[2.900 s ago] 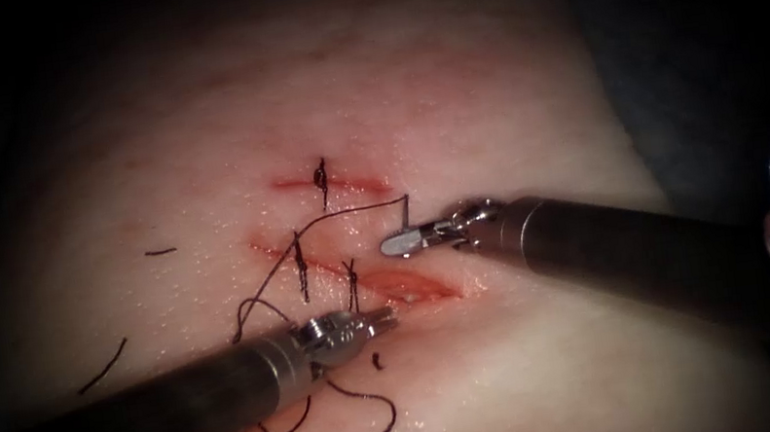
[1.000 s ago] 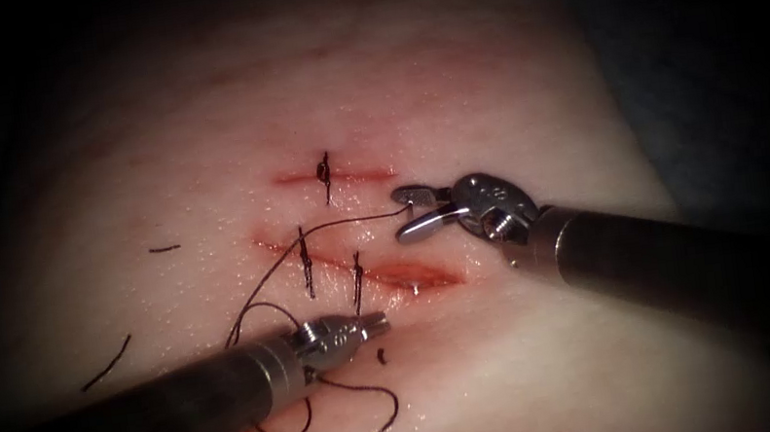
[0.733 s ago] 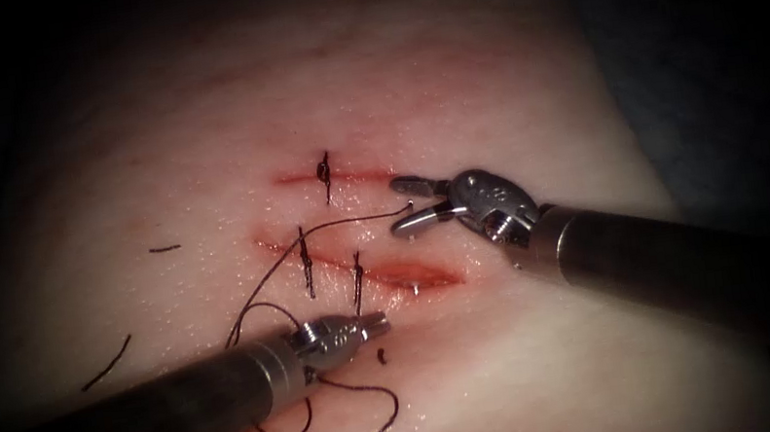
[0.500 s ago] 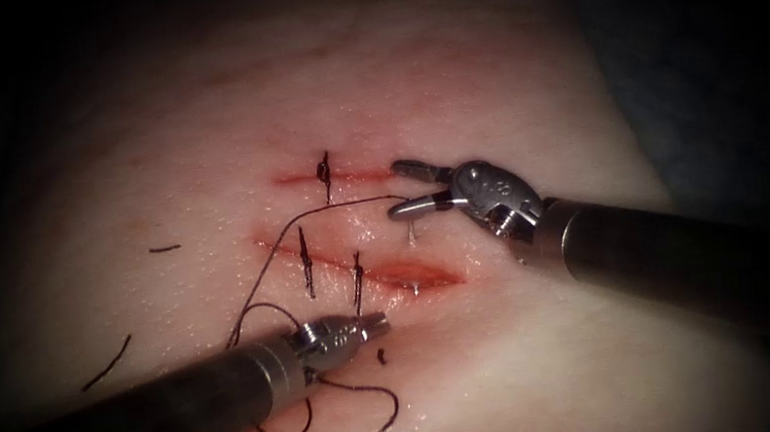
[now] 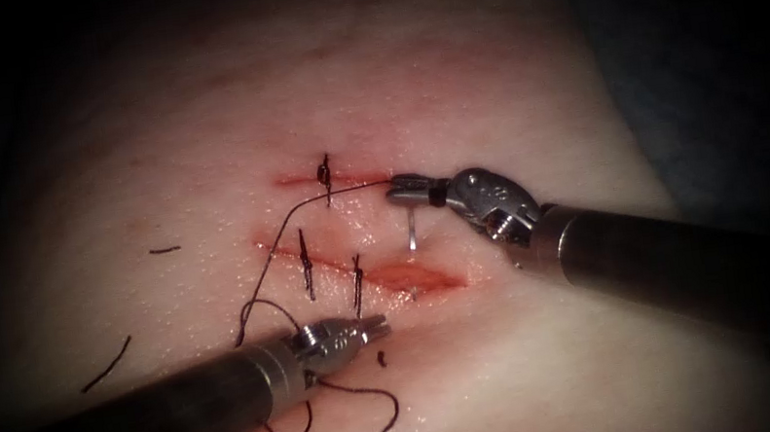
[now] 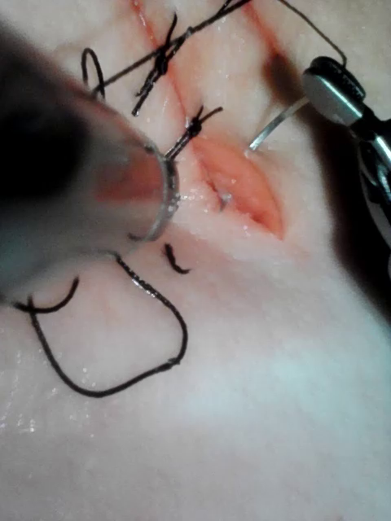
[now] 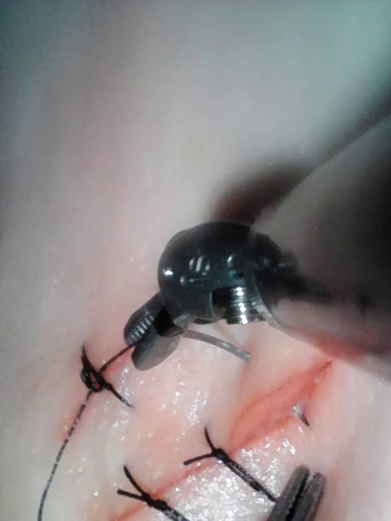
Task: Wound Closure
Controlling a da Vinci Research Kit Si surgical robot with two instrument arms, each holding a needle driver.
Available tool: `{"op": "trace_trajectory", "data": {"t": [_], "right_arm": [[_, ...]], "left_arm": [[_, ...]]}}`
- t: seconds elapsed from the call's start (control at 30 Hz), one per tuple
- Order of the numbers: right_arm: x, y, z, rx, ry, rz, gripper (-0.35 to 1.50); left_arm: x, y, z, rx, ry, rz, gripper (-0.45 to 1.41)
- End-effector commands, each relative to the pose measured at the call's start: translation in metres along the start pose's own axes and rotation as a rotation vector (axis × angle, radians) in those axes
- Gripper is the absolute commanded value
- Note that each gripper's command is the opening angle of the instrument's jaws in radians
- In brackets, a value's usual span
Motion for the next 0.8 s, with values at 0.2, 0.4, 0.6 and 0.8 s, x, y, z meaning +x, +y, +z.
{"op": "trace_trajectory", "data": {"t": [0.2,0.4,0.6,0.8], "right_arm": [[-0.0008,0.0006,0.0019,0.083,0.004,0.263,-0.35],[-0.0032,0.0002,0.0022,0.118,-0.056,0.435,-0.35],[-0.0052,-0.0007,0.0020,0.146,-0.119,0.514,-0.35],[-0.0055,-0.0024,0.0015,0.175,-0.148,0.537,-0.35]], "left_arm": [[0.0002,0.0000,0.0008,0.000,0.001,0.001,-0.18],[0.0002,-0.0002,0.0008,-0.002,0.000,0.001,-0.18],[0.0002,-0.0002,0.0007,-0.002,0.000,0.006,-0.20],[0.0004,-0.0003,0.0007,-0.004,-0.003,0.040,-0.25]]}}
